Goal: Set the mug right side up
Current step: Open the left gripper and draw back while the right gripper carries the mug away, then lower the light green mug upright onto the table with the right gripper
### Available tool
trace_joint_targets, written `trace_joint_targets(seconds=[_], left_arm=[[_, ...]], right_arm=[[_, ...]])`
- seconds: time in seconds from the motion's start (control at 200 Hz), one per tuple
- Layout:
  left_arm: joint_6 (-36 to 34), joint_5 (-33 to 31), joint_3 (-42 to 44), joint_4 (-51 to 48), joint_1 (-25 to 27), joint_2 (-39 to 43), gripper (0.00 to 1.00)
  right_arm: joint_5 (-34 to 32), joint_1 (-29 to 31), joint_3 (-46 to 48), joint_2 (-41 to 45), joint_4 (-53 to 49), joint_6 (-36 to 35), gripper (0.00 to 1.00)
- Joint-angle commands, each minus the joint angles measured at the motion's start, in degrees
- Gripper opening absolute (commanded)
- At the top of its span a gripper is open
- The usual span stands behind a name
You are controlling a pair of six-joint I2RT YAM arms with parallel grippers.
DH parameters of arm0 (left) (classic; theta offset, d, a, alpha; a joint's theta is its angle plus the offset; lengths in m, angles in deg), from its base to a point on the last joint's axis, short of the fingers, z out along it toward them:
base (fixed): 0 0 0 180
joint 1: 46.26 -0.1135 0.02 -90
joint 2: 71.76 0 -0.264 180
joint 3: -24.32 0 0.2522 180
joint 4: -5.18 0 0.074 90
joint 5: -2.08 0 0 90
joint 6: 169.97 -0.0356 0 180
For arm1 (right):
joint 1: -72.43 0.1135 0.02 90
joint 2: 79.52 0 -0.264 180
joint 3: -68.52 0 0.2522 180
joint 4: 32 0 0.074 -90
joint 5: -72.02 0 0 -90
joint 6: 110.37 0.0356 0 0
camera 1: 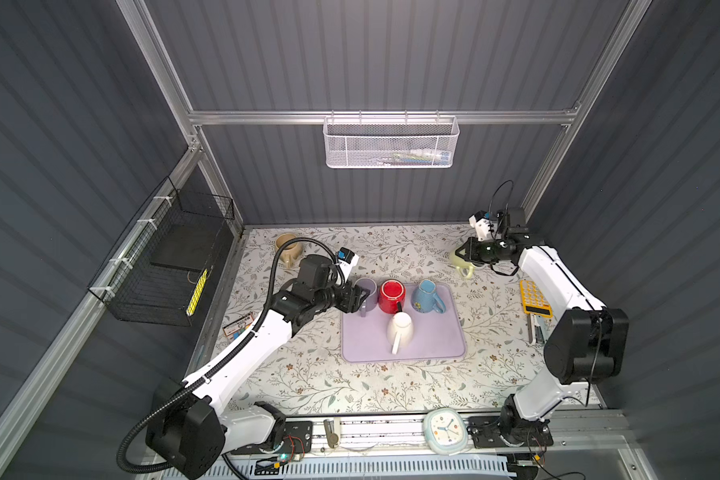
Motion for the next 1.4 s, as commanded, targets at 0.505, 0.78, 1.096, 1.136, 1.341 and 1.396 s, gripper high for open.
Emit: trace_joint_targets(seconds=[0.505,0.78,1.096,1.136,1.341,1.396], left_arm=[[-2.63,-1.95,0.95,-6.02,-0.47,3.61,0.66],[-2.19,-2.4,0.94,-7.83,-0.52,4.45,0.66],[-1.57,-3.75,1.29,-9.44,-0.46,5.77,0.65],[-1.52,-3.78,1.35,-9.5,-0.47,5.79,0.65],[-0.78,-4.23,2.37,-9.49,-0.47,6.59,0.65],[-0.48,-4.33,2.69,-9.51,-0.47,6.9,0.65]], right_arm=[[-15.21,-0.56,-25.33,-19.34,-13.39,-10.0,0.0],[-15.98,-0.64,-35.32,-28.45,-16.22,-11.58,0.0],[-16.41,-0.64,-39.34,-33.36,-14.22,-11.87,0.0],[-16.24,-0.57,-39.88,-33.91,-14.22,-11.94,0.0],[-15.87,-0.63,-41.84,-36.21,-14.24,-12.22,0.0],[-16.02,-0.64,-42.71,-37.0,-14.65,-12.47,0.0]])
